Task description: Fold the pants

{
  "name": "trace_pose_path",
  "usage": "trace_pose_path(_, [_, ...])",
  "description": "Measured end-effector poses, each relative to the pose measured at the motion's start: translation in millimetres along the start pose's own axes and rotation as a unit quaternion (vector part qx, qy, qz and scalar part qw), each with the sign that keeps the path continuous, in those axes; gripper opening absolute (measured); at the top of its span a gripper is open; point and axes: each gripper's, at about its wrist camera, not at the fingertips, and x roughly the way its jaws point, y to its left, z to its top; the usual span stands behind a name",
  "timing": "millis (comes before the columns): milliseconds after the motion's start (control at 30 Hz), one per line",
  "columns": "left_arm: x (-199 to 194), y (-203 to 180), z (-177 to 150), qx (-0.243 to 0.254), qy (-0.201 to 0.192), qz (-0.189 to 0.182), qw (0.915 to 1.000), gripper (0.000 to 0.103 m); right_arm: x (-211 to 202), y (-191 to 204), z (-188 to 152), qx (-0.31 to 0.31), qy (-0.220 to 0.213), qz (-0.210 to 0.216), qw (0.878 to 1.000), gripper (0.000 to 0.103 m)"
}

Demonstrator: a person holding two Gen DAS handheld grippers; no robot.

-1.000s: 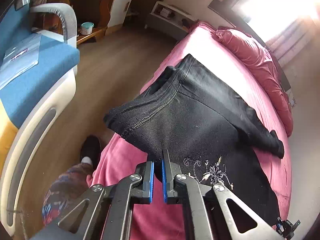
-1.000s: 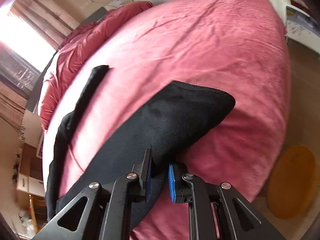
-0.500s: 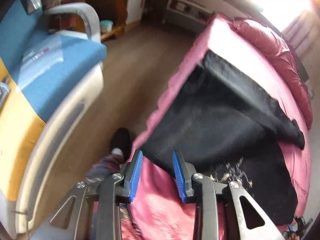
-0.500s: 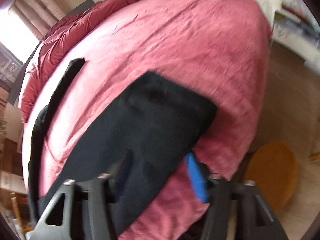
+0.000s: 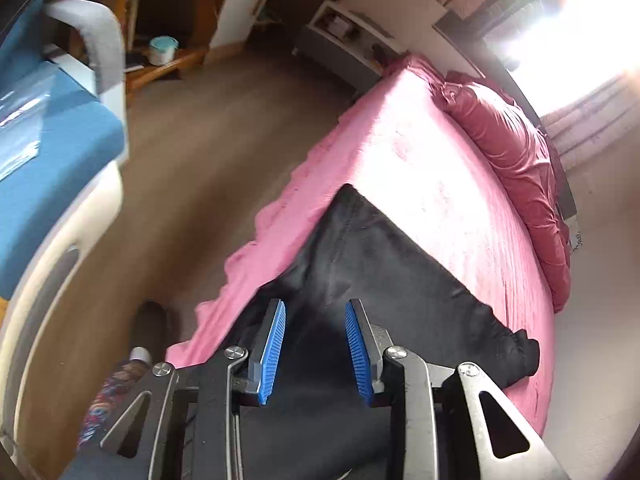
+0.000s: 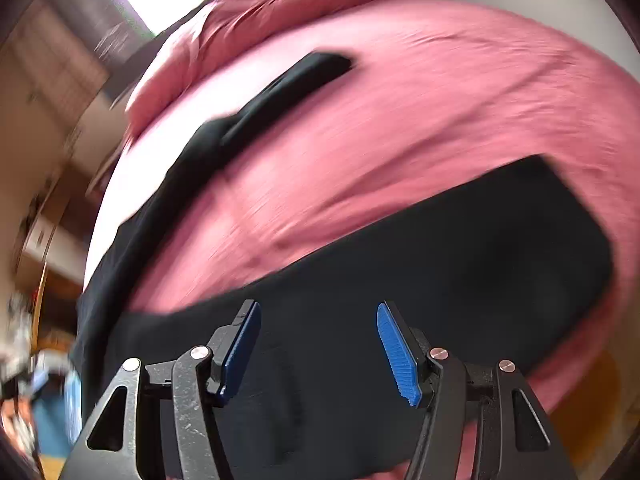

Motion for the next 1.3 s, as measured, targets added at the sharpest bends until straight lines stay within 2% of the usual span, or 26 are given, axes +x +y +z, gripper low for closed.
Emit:
trace_pose_path(133, [45, -23, 30, -0.012, 0.028, 0.006, 0.9995, 0.035, 24, 32, -15, -0.027, 0.038, 0.020, 0.999, 0.061])
trace_pose_path(167, [59, -28, 38, -0.010, 0.032, 0.011, 0.9994, 0.040, 29, 37, -18, -0.031, 0.045, 0.020, 0.998, 0.061])
trace_pose_path(333, [104, -43, 71, -0.020, 0.042, 0.027, 0.9986, 0.052, 44, 34, -23, -0.024, 0.067, 0.019, 0.997, 0.064])
trace_pose_path(467, [134, -49, 85, -0.033, 0.057, 0.043, 0.9969, 0.053, 51, 32, -23, -0.012, 0.077, 0.013, 0.997, 0.065])
trace_pose_path(633, [159, -65, 91, -0.003, 0.070, 0.080, 0.9943, 0.051, 58, 37, -24, -0.013, 0.081, 0.008, 0.997, 0.070])
trace_pose_path(700, [167, -72, 89, 0.018, 0.079, 0.091, 0.9925, 0.033, 59, 40, -23, -0.016, 0.083, 0.004, 0.996, 0.072])
trace_pose_path(733, [169, -78, 86, 0.042, 0.082, 0.103, 0.9905, 0.021, 60, 41, -22, -0.017, 0.083, 0.004, 0.996, 0.072])
trace_pose_path(767, [169, -84, 81, 0.067, 0.076, 0.119, 0.9877, 0.016, 60, 41, -22, -0.017, 0.084, 0.003, 0.996, 0.072])
trace_pose_path(800, [167, -89, 79, 0.082, 0.070, 0.118, 0.9872, 0.011, 61, 41, -22, -0.017, 0.084, 0.003, 0.996, 0.073])
trace_pose_path(933, [128, -103, 67, 0.112, 0.002, 0.087, 0.9898, 0.010, 63, 43, -22, -0.023, 0.087, 0.000, 0.996, 0.073])
trace_pose_path(1067, [70, -123, 50, 0.155, -0.051, 0.000, 0.9866, 0.010, 68, 48, -20, -0.026, 0.091, -0.004, 0.996, 0.073])
trace_pose_path(1167, [15, -137, 22, 0.195, -0.078, -0.090, 0.9736, 0.009, 68, 52, -16, -0.027, 0.089, -0.006, 0.996, 0.073])
trace_pose_path(1233, [-14, -141, 4, 0.211, -0.078, -0.151, 0.9625, 0.009, 64, 56, -11, -0.028, 0.083, -0.006, 0.996, 0.073])
trace_pose_path(1300, [-43, -135, -18, 0.228, -0.083, -0.191, 0.9513, 0.008, 60, 61, -1, -0.034, 0.070, -0.001, 0.997, 0.073])
